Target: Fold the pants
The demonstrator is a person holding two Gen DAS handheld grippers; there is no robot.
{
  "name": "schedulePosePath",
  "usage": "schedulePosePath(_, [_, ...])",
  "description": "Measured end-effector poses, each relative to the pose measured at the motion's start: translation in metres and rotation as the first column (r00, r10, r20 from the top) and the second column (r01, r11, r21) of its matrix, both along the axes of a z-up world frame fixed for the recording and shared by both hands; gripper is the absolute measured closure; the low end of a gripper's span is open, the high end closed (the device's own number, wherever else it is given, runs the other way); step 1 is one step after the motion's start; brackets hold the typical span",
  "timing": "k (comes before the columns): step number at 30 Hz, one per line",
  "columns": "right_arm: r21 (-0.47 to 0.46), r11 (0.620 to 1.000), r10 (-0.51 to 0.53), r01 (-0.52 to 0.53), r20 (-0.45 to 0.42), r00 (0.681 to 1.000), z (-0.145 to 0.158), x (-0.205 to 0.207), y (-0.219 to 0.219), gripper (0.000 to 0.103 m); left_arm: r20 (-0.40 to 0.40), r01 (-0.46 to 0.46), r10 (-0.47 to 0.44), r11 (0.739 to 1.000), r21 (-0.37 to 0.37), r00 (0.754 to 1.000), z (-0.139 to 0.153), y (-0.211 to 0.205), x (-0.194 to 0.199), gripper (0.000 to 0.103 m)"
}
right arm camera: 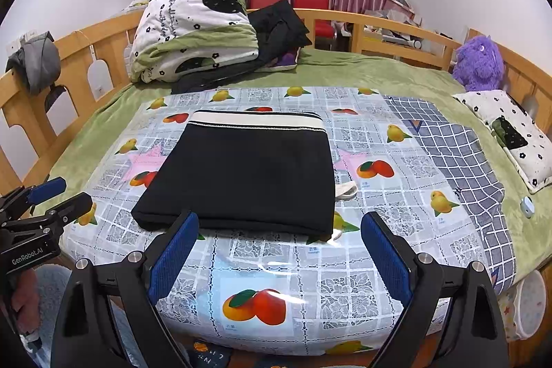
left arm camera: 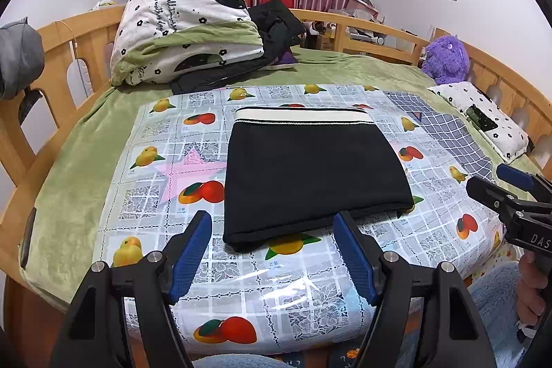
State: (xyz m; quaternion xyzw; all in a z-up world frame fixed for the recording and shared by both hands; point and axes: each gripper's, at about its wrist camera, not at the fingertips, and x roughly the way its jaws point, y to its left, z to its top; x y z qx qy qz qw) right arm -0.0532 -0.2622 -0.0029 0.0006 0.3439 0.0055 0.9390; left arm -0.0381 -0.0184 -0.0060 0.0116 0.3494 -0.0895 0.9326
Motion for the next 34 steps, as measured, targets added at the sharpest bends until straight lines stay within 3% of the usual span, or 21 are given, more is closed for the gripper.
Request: schedulePosePath(34, [-0.002, 1.0, 0.003, -0.003, 0.0, 1.0, 0.001, -0.0008, 0.0008, 0.009, 0.004, -0.004, 0.004, 1.0, -0.002, 1.0, -0.0005, 0.0028, -0.0002, 0.032])
